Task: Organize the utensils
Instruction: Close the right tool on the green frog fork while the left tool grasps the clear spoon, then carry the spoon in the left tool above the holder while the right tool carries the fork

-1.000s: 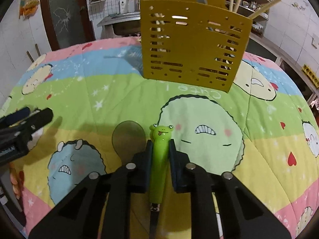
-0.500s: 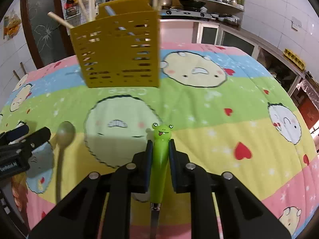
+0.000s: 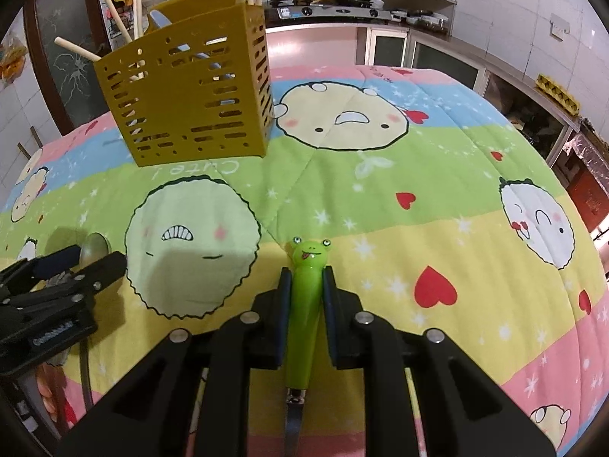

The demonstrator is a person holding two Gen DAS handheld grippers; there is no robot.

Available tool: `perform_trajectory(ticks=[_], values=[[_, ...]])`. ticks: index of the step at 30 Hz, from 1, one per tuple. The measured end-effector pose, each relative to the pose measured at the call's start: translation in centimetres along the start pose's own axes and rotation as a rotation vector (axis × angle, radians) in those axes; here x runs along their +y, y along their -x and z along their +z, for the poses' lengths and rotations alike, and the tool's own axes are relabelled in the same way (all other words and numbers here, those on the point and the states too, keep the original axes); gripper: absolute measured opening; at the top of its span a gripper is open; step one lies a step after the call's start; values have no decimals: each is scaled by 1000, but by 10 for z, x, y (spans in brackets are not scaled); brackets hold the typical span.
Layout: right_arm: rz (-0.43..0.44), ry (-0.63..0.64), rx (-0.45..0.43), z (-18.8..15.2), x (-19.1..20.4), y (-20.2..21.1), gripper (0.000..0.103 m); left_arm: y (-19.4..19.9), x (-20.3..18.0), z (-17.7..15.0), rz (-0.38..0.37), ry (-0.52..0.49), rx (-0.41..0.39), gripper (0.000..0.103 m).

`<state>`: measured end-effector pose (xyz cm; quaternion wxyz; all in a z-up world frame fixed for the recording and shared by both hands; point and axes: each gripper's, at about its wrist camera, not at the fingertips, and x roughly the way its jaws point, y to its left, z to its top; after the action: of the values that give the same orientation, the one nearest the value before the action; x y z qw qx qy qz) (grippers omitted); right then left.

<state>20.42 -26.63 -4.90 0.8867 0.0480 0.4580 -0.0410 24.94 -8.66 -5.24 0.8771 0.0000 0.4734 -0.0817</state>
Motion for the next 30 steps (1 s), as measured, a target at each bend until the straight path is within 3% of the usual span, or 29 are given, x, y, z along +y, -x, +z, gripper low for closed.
perform_trajectory(ticks=[3,10,20,30], values=[[-5,8,16,5,1,-3,17,-1,-4,3,2,-6,15,49],[13,-15,57,13,-2,-11,17,-6,-10,10,0,-29,34,32],[40,-28,-48,16,1,16,16,-2,-2,15,-66,-7,6,31],[49,-33,-260,23,5,61,16,47,8,21,-77,-43,-177,31]])
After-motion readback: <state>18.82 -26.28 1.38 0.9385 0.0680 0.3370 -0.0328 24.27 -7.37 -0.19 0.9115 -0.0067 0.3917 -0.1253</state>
